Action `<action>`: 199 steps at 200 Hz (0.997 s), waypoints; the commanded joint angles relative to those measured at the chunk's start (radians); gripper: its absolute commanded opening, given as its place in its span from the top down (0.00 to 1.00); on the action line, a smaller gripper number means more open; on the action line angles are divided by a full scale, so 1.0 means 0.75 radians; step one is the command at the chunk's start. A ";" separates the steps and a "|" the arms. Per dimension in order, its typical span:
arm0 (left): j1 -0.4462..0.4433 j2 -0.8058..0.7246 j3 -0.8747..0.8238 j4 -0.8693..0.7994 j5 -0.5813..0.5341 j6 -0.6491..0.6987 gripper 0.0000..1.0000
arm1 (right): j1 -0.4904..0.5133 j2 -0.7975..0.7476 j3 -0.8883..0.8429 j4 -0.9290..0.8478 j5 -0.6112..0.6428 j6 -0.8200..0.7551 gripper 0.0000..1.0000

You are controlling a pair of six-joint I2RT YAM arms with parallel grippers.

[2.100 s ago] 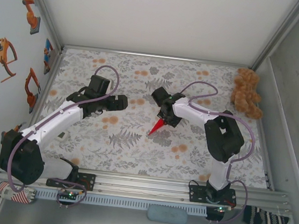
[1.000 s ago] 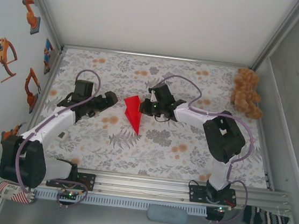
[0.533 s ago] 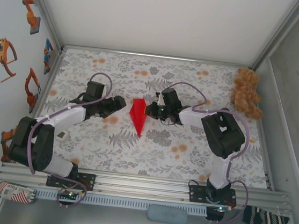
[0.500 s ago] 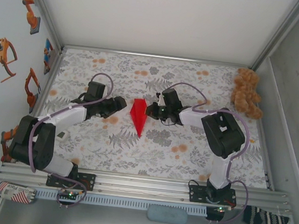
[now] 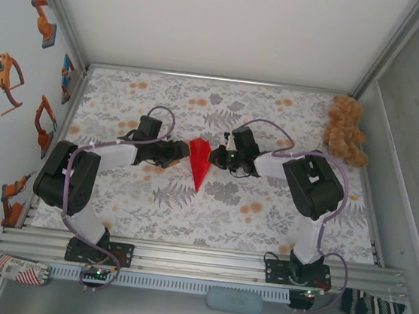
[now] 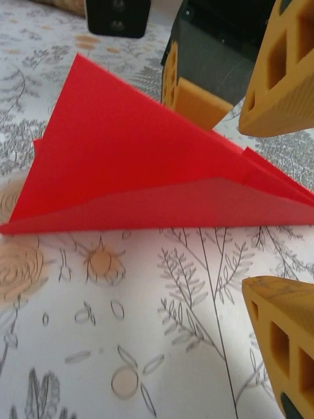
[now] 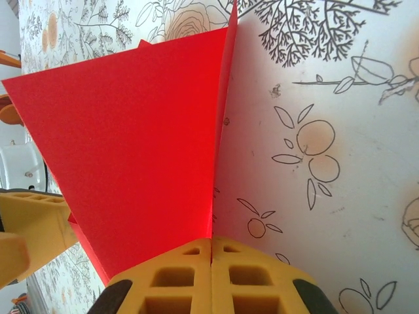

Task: Fold a paper plane with a square sheet of paper (pick it up from the middle)
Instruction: Turn over a paper plane at the top-center of the table.

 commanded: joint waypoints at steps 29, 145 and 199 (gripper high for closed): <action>-0.071 0.056 0.160 -0.234 -0.124 0.006 0.48 | -0.002 0.006 -0.005 0.001 -0.007 0.006 1.00; -0.099 0.166 0.307 -0.368 -0.182 0.020 0.92 | -0.004 -0.032 -0.022 -0.015 0.022 0.003 1.00; -0.083 0.081 0.260 -0.276 -0.153 0.054 0.99 | -0.031 -0.136 -0.043 -0.066 0.062 -0.032 1.00</action>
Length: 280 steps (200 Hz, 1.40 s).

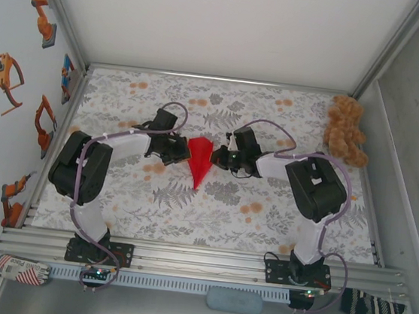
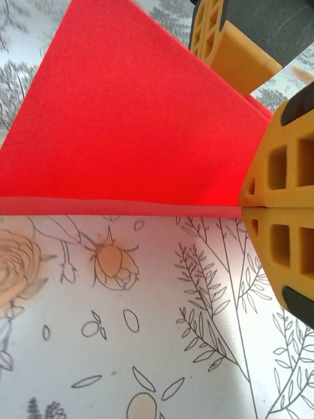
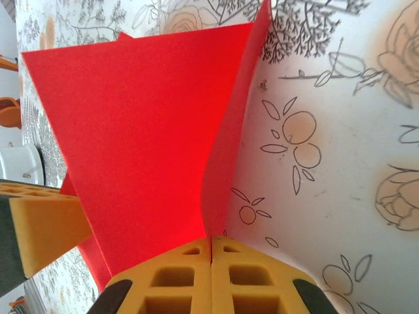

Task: Fold a paper plane with a square sheet of paper (pick it up from the middle)
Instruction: Turn over a paper plane at the top-center of the table.

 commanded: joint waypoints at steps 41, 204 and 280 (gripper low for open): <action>0.011 -0.068 -0.049 0.100 0.029 0.050 0.99 | -0.024 -0.116 -0.033 -0.090 0.087 -0.053 1.00; 0.021 0.066 -0.082 0.199 0.089 0.055 0.99 | -0.026 -0.146 -0.013 -0.215 0.174 -0.084 0.82; 0.018 0.048 -0.085 0.181 0.108 0.072 0.99 | 0.137 -0.256 -0.005 -0.365 0.302 -0.078 0.64</action>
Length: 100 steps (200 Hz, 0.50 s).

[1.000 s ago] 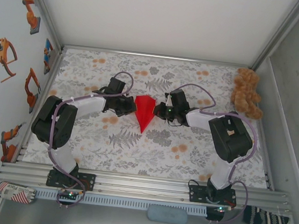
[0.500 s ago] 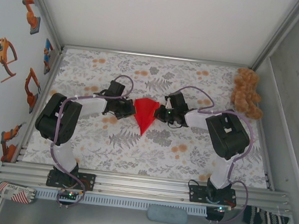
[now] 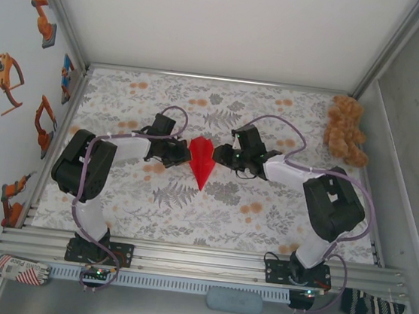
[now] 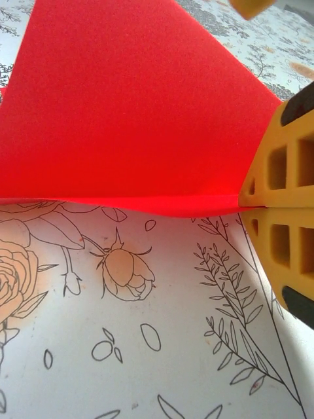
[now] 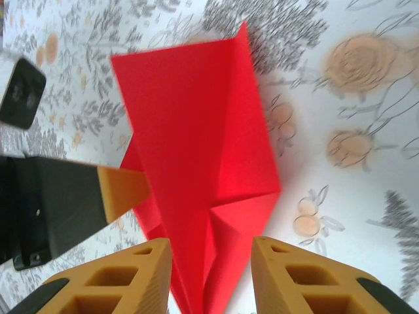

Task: Fold a paper plane with a square sheet of paper (pick it up from the middle)
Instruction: Turn over a paper plane at the top-center of the table, then move the paper plane to the top-center of the table.

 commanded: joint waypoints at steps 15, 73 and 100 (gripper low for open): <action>0.003 -0.005 0.006 -0.013 0.026 0.041 0.99 | 0.095 0.037 0.050 -0.135 0.091 -0.016 0.64; 0.001 -0.004 0.009 -0.015 0.032 0.039 0.99 | 0.147 0.137 0.115 -0.096 0.033 -0.015 0.66; 0.001 -0.007 0.007 -0.012 0.034 0.037 0.99 | 0.157 0.165 0.145 -0.096 0.023 -0.024 0.67</action>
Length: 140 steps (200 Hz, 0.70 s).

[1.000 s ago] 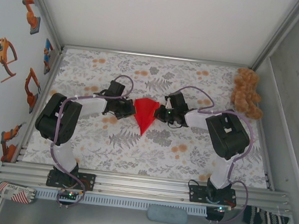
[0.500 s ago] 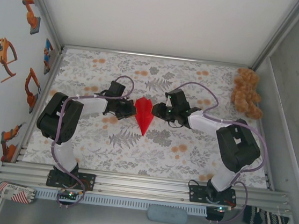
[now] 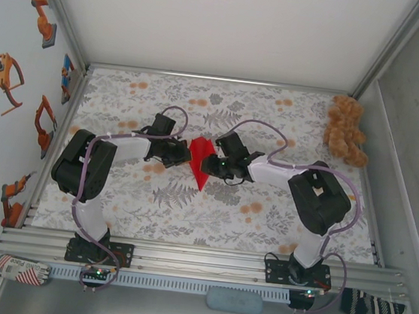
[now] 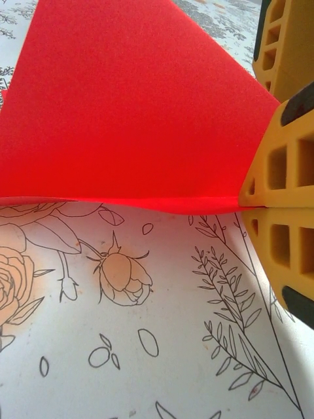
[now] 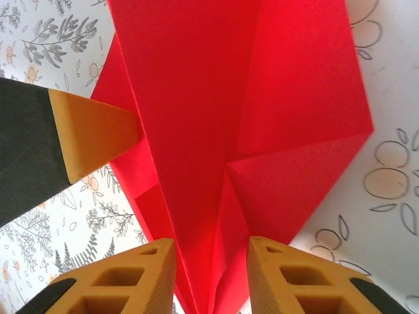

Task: Fold a paper plane with a square sheet of paper (pick it up from the middle)
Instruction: Move the paper plane to the top-center of the table.

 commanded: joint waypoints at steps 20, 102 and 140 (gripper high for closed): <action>0.001 -0.005 0.007 -0.010 0.026 0.031 0.99 | 0.028 0.054 0.082 -0.009 -0.027 -0.024 0.67; 0.001 -0.006 0.005 -0.001 0.043 0.026 0.99 | 0.100 0.131 0.211 -0.197 0.112 -0.092 0.59; 0.001 -0.008 0.004 0.001 0.044 0.026 0.99 | 0.111 0.158 0.246 -0.234 0.133 -0.110 0.59</action>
